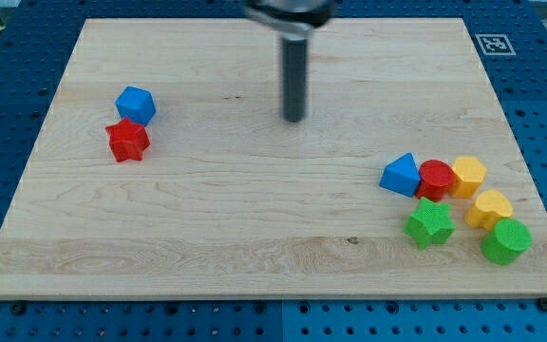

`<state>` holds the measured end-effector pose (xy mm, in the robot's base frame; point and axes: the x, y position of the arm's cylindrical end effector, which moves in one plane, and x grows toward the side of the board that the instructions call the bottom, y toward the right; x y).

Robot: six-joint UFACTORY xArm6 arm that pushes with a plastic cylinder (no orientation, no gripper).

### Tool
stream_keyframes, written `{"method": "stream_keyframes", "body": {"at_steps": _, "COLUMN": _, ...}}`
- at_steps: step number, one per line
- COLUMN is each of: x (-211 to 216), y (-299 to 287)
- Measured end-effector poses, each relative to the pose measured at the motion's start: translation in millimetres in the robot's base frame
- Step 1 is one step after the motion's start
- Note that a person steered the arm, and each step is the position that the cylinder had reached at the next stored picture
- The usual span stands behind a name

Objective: Push the blue traingle towards center left

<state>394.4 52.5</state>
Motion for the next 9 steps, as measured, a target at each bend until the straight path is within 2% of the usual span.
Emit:
{"method": "stream_keyframes", "body": {"at_steps": 1, "x": 0.0, "y": 95.5}}
{"method": "stream_keyframes", "body": {"at_steps": 2, "x": 13.9, "y": 161.4}}
{"method": "stream_keyframes", "body": {"at_steps": 3, "x": 51.3, "y": 161.0}}
{"method": "stream_keyframes", "body": {"at_steps": 4, "x": 64.1, "y": 161.0}}
{"method": "stream_keyframes", "body": {"at_steps": 5, "x": 64.1, "y": 161.0}}
{"method": "stream_keyframes", "body": {"at_steps": 7, "x": 92.4, "y": 161.0}}
{"method": "stream_keyframes", "body": {"at_steps": 9, "x": 93.9, "y": 156.9}}
